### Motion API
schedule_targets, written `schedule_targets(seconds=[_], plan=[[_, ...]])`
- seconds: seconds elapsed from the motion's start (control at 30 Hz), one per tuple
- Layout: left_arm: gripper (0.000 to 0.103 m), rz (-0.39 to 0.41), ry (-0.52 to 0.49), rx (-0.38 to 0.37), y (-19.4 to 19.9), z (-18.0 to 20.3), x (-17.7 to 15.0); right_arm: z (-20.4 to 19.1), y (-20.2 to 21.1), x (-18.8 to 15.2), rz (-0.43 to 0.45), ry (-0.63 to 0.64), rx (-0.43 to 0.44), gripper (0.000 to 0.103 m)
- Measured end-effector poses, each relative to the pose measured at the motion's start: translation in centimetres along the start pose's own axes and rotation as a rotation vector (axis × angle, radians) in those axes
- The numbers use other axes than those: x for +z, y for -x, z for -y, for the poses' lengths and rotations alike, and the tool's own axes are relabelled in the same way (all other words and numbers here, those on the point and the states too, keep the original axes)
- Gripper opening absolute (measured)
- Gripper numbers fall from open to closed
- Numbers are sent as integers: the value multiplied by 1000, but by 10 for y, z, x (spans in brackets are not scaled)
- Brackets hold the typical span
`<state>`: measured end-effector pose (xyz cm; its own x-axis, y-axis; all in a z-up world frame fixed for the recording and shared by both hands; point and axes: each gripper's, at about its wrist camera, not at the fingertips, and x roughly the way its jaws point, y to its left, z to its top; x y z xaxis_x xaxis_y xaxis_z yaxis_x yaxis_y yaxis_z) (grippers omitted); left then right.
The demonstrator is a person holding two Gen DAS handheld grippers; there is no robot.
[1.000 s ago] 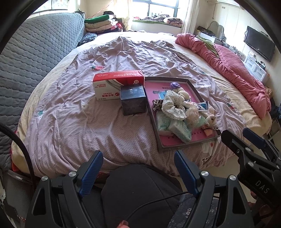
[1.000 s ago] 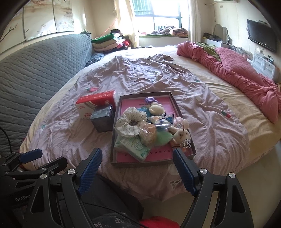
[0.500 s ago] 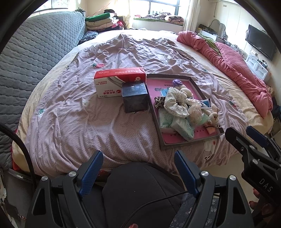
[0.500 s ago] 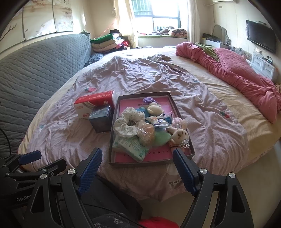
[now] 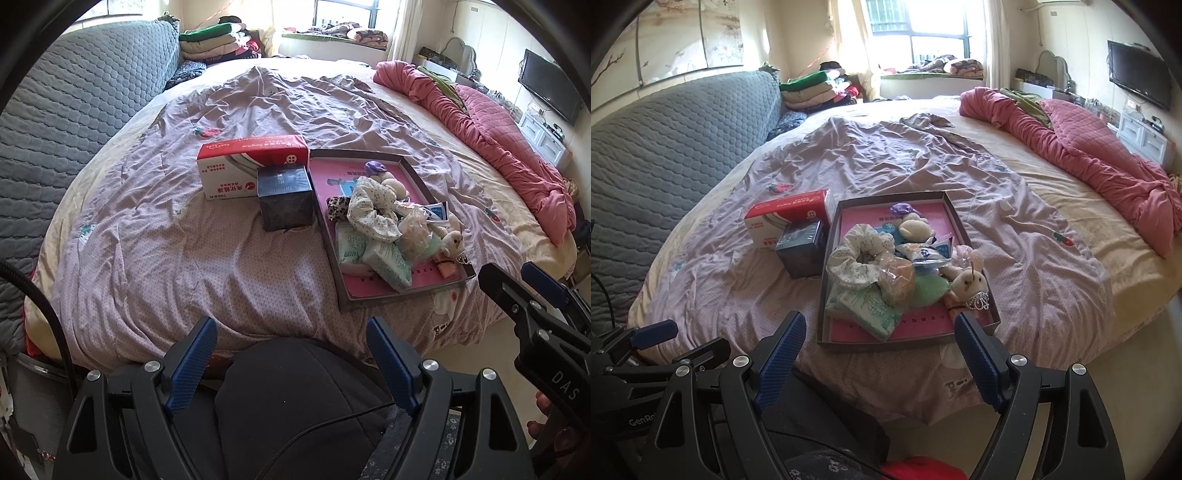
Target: Organize soft objects
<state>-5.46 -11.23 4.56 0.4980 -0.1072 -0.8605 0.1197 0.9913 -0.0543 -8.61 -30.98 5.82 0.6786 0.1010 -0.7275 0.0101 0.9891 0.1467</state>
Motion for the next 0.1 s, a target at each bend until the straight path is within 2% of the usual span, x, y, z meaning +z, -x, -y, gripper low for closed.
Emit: schedule_targets(seconds=[0.1], plan=[[82,-7,11,-6,-5,-5,0,2,-3,-2,-9,-1,2,84]])
